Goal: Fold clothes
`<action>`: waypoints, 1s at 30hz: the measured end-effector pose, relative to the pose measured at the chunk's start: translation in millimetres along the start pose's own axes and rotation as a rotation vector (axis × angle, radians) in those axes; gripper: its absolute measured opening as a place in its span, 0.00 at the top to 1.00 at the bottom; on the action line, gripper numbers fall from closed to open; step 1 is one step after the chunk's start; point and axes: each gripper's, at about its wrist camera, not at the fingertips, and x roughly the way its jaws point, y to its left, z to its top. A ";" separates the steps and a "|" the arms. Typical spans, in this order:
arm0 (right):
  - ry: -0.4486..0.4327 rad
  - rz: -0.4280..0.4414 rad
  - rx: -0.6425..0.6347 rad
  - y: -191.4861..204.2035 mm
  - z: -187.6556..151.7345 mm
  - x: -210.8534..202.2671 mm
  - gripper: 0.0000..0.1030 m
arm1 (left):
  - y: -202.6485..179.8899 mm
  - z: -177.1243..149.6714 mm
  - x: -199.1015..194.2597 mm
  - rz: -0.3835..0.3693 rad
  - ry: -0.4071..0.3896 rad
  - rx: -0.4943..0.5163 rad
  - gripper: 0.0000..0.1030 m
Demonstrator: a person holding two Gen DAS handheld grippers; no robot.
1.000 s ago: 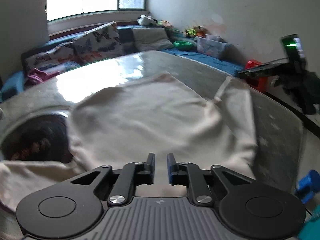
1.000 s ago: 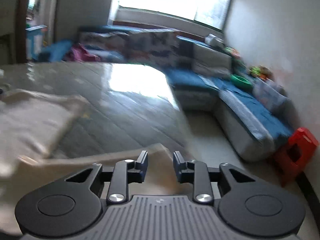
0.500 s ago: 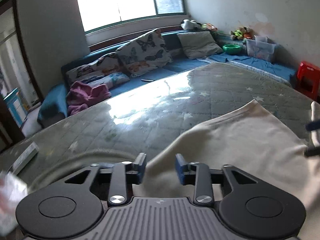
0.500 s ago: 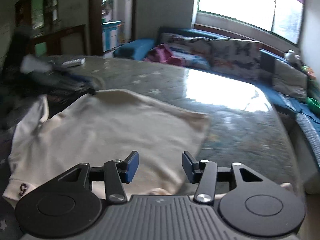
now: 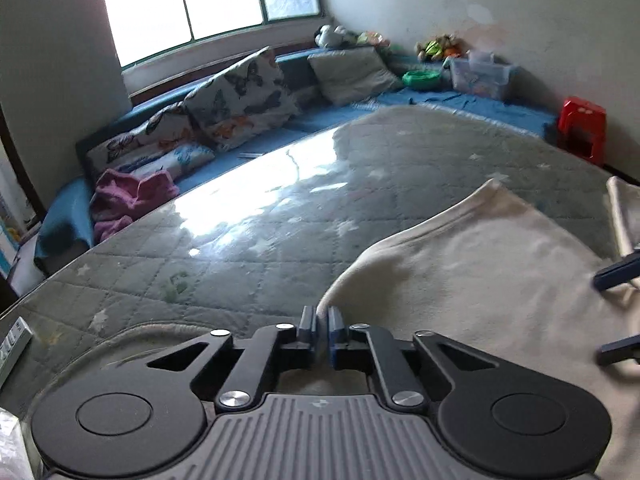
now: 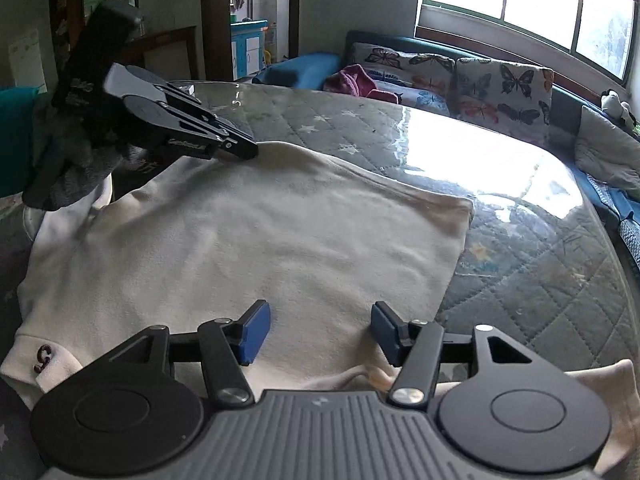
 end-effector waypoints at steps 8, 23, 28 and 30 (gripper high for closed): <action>-0.008 -0.001 0.003 -2.1 -1.0 -0.3 0.42 | -47.2 -17.9 -41.7 -0.099 -0.031 0.041 0.94; -0.007 -0.008 -0.003 0.0 0.2 4.5 0.39 | 19.3 -6.9 -48.1 0.045 -0.025 -0.361 0.60; -0.007 -0.008 -0.004 0.4 0.1 4.2 0.38 | 30.8 -10.3 -25.0 -0.048 0.092 -0.435 0.50; -0.007 -0.008 -0.003 0.4 0.0 4.1 0.38 | 27.9 -10.2 -21.8 -0.071 0.104 -0.419 0.52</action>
